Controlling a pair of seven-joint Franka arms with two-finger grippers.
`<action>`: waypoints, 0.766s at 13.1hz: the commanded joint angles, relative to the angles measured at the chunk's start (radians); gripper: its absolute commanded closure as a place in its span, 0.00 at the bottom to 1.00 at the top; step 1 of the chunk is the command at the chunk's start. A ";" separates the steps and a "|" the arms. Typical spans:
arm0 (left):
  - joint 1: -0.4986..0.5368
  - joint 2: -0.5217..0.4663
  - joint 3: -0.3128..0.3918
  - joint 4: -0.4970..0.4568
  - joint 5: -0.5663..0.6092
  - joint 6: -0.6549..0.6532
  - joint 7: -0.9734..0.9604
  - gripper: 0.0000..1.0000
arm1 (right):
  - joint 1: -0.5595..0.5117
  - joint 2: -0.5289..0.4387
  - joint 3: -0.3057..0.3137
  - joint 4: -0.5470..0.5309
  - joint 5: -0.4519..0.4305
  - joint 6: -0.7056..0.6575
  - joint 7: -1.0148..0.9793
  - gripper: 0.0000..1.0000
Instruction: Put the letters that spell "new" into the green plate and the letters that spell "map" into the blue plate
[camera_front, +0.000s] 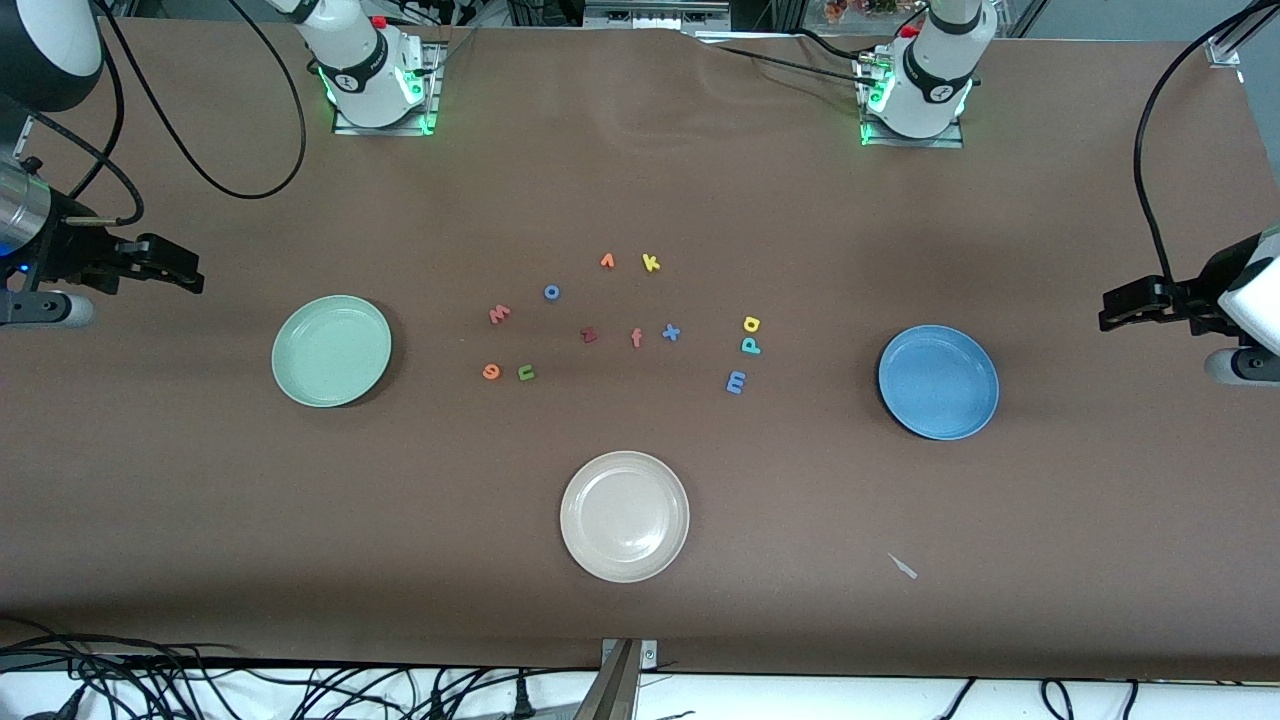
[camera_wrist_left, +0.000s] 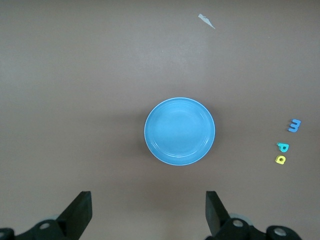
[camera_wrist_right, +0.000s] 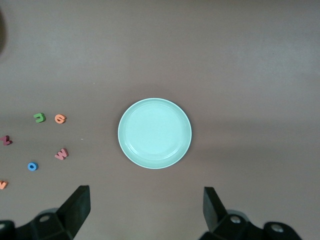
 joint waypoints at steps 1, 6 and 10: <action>-0.001 -0.018 0.003 -0.019 -0.016 0.007 -0.003 0.00 | -0.006 -0.013 0.002 -0.010 0.003 -0.003 -0.018 0.00; -0.003 -0.018 0.003 -0.019 -0.016 0.006 -0.003 0.00 | -0.004 -0.011 0.002 -0.010 0.003 -0.003 -0.007 0.00; -0.007 -0.018 0.002 -0.025 -0.017 0.006 -0.003 0.00 | -0.004 -0.009 0.002 -0.009 0.004 -0.002 -0.018 0.00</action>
